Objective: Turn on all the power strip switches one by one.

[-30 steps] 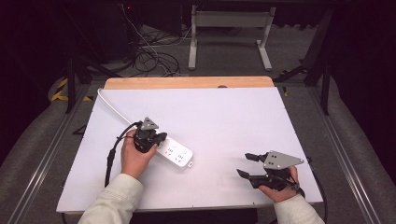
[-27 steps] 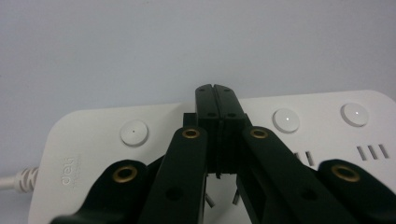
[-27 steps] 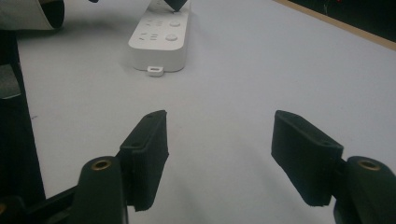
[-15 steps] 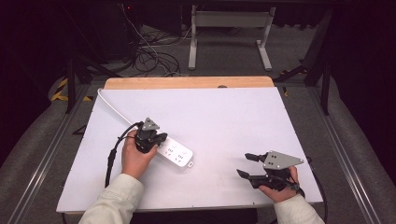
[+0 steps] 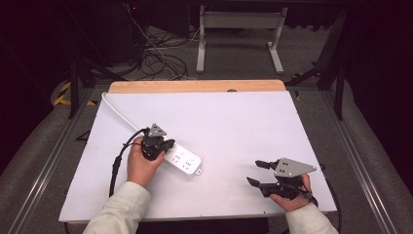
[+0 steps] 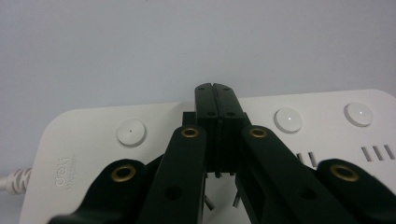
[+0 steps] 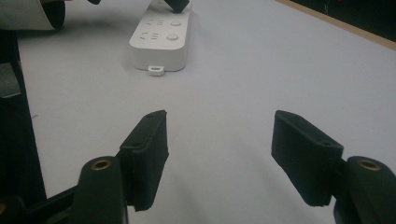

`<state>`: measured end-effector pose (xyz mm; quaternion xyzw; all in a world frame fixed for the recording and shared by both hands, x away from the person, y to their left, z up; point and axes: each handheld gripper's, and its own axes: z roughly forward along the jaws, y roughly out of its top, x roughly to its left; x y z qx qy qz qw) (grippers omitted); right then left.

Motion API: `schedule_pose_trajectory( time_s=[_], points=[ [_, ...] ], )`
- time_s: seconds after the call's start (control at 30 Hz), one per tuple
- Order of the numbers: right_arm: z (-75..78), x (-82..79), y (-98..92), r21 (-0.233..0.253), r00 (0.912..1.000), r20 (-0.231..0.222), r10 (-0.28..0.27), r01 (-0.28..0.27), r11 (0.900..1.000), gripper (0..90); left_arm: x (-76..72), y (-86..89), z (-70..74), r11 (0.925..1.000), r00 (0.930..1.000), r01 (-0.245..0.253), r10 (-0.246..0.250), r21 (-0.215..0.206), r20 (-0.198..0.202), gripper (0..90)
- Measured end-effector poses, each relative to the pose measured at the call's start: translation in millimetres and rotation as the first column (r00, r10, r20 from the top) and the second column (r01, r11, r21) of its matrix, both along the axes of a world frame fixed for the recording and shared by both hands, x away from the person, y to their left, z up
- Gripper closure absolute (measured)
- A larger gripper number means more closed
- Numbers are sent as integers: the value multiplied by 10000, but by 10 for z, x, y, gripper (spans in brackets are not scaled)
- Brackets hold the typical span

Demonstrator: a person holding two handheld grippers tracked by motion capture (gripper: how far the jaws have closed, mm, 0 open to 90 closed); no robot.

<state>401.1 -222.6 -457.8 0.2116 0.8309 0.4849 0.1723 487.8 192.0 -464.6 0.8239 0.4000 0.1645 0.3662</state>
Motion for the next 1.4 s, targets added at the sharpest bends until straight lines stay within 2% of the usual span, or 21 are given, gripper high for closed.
schedule_pose_trajectory(
  time_s=[0.1, 0.23, 0.27, 0.3, 0.33, 0.37, 0.43, 0.47, 0.5, 0.53, 0.57, 0.7, 0.73, 0.8, 0.93, 1.07, 1.2, 1.33, 1.4],
  points=[
    [0, 0, -1, 6, 10000, -7, 0, 0, 10000, 368, -4, -7, -4, 10000, 10000, -5, 5, 79, 72, 900],
    [1, -1, -2, 15, 10000, -1, 1, -1, 10000, 368, -2, 3, -18, 9999, 10000, -19, 19, -125, -28, 900],
    [1, -1, -2, 17, 10000, -3, 4, -4, 10000, 368, 6, 12, -18, 10000, 10000, 2, -3, 59, 65, 900],
    [1, -1, -1, 15, 10000, -6, 1, -1, 10000, 368, 7, 17, -20, 10000, 10000, -3, 3, -4, 23, 900],
    [1, -1, -1, 15, 10000, -6, 1, -1, 10000, 368, 11, 21, -30, 9996, 9999, -35, 33, -266, -97, 900],
    [1, -1, -1, 16, 10000, -6, -4, 4, 10000, 368, 16, 23, -35, 9996, 10000, -45, 43, -289, -65, 900],
    [4, -5, -5, 39, 10000, 12, -19, 19, 10000, 368, -13, -22, -25, 9998, 9994, -16, 10, 173, 337, 900],
    [4, -5, -8, 45, 10000, 15, -17, 17, 10000, 368, -46, -44, 7, 10000, 9966, 15, -20, 62, 819, 900],
    [6, -2, -11, 48, 10000, 19, -12, 12, 10000, 368, -46, -44, 7, 10000, 9966, 15, -20, 62, 819, 900],
    [6, 0, -13, 78, 10000, 34, -26, 25, 10000, 368, -51, -9, 111, 9982, 9964, 111, -60, -590, 850, 900],
    [7, 0, -16, 67, 10000, 34, -45, 45, 10000, 368, -61, 19, 171, 9980, 9950, 33, 31, -639, 996, 900],
    [-1, 14, -26, 67, 10000, -31, -66, 67, 10000, 368, -81, 84, 251, 9970, 9944, -52, 133, -769, 1049, 900],
    [-5, 20, -24, 86, 10000, -50, -47, 47, 10000, 368, -77, 99, 254, 9977, 9940, -99, 172, -674, 1084, 900],
    [-6, 15, -18, 46, 10000, -29, -41, 41, 10000, 368, -72, 98, 239, 9964, 9962, -69, 142, -843, 855, 900],
    [2, 1, -18, 76, 10000, 1, -65, 65, 9999, 368, -72, 88, 238, 9980, 9954, -20, 80, -628, 952, 900],
    [-2, 5, -13, 48, 10000, -15, -55, 55, 10000, 368, -67, 98, 237, 9968, 9962, -26, 95, -797, 868, 900],
    [-4, 6, -19, 59, 10000, -42, -60, 60, 10000, 368, -54, 116, 244, 9979, 9954, -36, 98, -652, 957, 900],
    [-4, 5, -17, 52, 10000, -39, -51, 52, 10000, 368, -49, 127, 253, 9969, 9959, 15, 56, -783, 904, 900],
    [-2, 4, -18, 33, 10000, -29, -62, 62, 10000, 368, -45, 150, 271, 9979, 9953, -5, 68, -653, 963, 900]
  ],
)
